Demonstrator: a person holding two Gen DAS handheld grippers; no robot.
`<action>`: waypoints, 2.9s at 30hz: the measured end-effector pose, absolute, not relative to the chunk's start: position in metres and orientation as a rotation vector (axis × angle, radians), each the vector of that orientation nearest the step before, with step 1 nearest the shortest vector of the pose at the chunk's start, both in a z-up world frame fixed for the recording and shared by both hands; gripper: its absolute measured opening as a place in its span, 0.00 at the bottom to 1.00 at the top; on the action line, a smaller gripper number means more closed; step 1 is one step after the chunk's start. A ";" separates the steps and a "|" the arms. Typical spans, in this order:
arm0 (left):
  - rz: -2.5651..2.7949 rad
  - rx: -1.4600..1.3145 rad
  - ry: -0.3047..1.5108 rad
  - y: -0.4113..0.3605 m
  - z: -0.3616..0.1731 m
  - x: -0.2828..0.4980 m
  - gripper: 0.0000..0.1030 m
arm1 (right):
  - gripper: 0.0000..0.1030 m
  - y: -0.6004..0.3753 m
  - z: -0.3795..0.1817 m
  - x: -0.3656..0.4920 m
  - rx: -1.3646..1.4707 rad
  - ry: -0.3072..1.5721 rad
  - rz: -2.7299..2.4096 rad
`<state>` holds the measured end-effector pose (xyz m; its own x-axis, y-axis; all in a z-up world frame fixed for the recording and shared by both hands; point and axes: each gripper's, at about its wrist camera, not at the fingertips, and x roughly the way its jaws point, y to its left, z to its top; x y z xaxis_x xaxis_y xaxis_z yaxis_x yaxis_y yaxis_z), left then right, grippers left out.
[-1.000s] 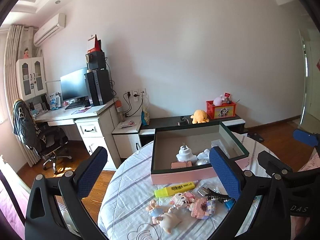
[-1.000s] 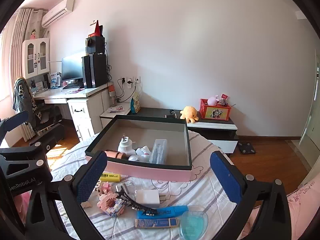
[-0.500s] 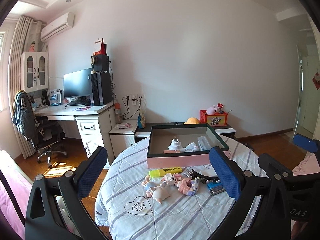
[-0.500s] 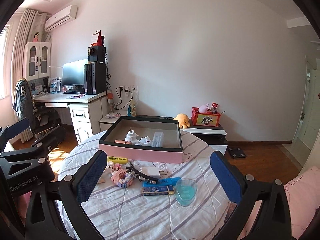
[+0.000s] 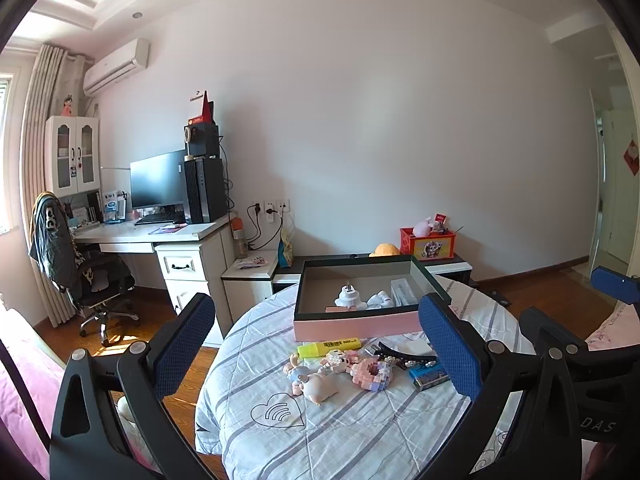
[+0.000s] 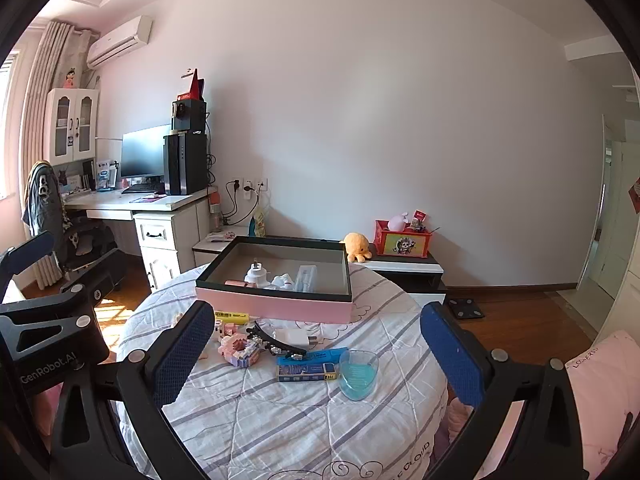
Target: Organize rigid objects
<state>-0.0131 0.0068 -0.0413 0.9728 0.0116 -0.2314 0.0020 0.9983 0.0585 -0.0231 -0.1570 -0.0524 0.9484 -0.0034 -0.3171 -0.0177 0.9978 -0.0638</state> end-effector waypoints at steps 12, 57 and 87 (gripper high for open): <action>-0.016 0.062 0.275 0.009 -0.048 -0.004 1.00 | 1.00 -0.158 -0.059 -0.017 -0.067 0.347 0.006; 0.005 -0.011 0.875 0.045 -0.219 0.179 0.94 | 1.00 -0.195 -0.209 0.112 0.054 0.769 0.029; -0.140 0.022 0.791 0.027 -0.198 0.119 0.64 | 1.00 -0.192 -0.190 0.098 0.008 0.691 -0.050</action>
